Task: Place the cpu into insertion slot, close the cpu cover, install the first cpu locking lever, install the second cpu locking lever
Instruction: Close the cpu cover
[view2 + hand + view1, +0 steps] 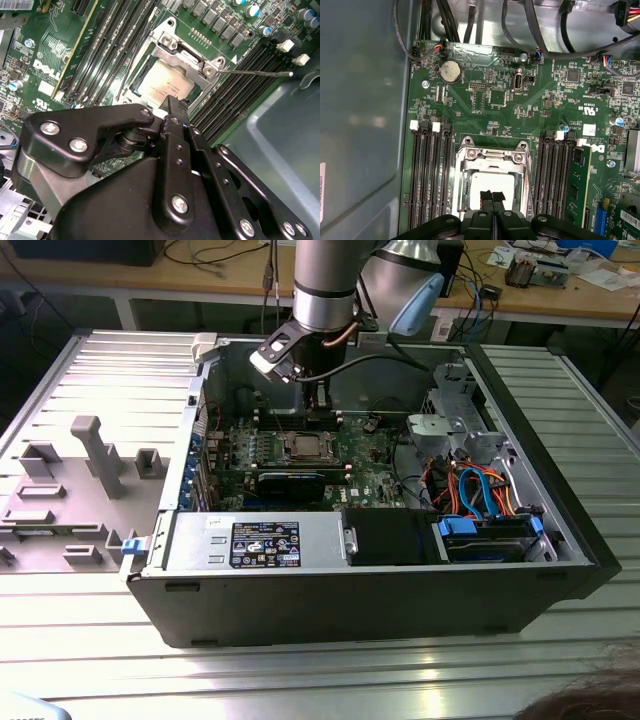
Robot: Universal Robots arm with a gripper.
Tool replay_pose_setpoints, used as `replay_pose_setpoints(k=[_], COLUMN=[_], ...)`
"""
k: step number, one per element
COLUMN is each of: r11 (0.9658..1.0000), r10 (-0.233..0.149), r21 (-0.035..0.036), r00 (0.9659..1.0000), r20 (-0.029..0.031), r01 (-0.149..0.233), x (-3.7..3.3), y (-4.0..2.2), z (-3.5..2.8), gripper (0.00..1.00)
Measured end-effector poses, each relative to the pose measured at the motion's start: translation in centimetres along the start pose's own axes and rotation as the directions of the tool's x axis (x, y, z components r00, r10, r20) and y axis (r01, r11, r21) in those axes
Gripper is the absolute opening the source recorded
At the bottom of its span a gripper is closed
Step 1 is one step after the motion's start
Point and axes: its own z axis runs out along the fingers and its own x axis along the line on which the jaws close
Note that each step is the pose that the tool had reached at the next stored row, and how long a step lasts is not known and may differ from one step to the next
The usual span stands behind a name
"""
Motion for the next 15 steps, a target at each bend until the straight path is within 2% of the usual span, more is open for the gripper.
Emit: replay_pose_setpoints(k=[15], r11=[1.0], r10=[0.0], r21=[0.0], r00=[1.0], r20=[0.0], r01=[0.0], x=[0.09], y=[-0.98], z=[0.05], gripper=[0.11])
